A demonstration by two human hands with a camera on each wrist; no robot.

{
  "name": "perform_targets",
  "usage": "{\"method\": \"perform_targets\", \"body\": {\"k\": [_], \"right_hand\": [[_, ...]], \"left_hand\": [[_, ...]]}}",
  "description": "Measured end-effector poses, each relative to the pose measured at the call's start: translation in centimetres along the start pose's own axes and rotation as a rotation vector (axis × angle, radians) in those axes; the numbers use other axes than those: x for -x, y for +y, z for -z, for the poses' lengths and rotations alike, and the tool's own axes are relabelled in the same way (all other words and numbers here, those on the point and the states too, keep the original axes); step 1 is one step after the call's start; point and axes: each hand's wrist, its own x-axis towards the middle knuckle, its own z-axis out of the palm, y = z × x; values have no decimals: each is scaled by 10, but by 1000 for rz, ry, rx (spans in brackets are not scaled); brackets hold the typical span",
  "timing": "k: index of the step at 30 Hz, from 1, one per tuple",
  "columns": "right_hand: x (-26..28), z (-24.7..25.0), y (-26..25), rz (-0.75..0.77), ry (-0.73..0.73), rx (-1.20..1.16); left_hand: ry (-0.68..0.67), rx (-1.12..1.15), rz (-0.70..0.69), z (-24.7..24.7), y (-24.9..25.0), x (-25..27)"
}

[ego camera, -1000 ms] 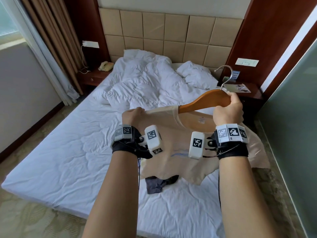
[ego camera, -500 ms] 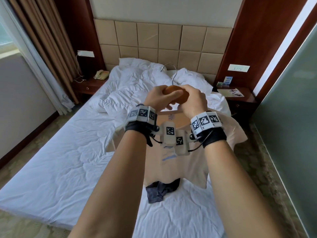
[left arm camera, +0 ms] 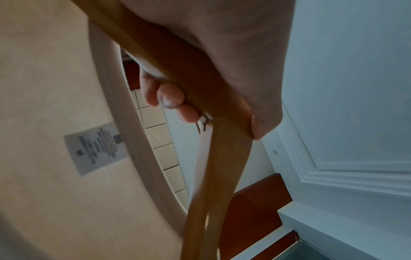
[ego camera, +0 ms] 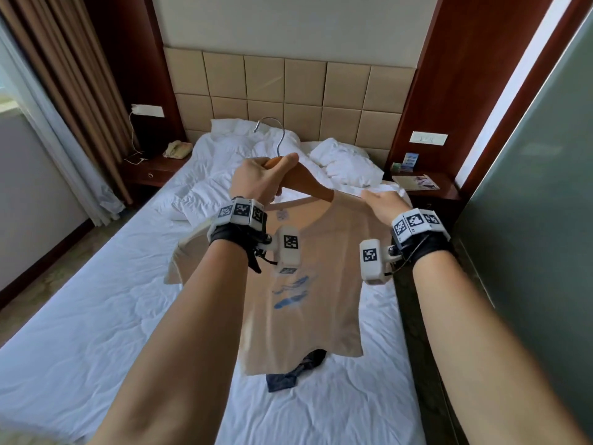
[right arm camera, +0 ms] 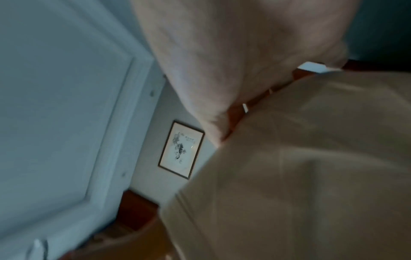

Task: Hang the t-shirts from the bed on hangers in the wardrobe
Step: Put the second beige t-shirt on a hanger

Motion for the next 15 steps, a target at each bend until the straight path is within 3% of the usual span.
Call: {"method": "perform_targets", "body": {"k": [3,6,12,15], "right_hand": [[0,-8,10,-27,-29,-175],[2,-13,14,-40,119,-294],[-1,-16,27,-140,440,-238],[5,-22,14,66,644,-284]], "left_hand": [[54,-89,-13,-1,3,4],[51,-122,-25,-4,4,8],[25,-72,-44,-2,-3,7],[-64,-29,-49,0,-8,2]]}}
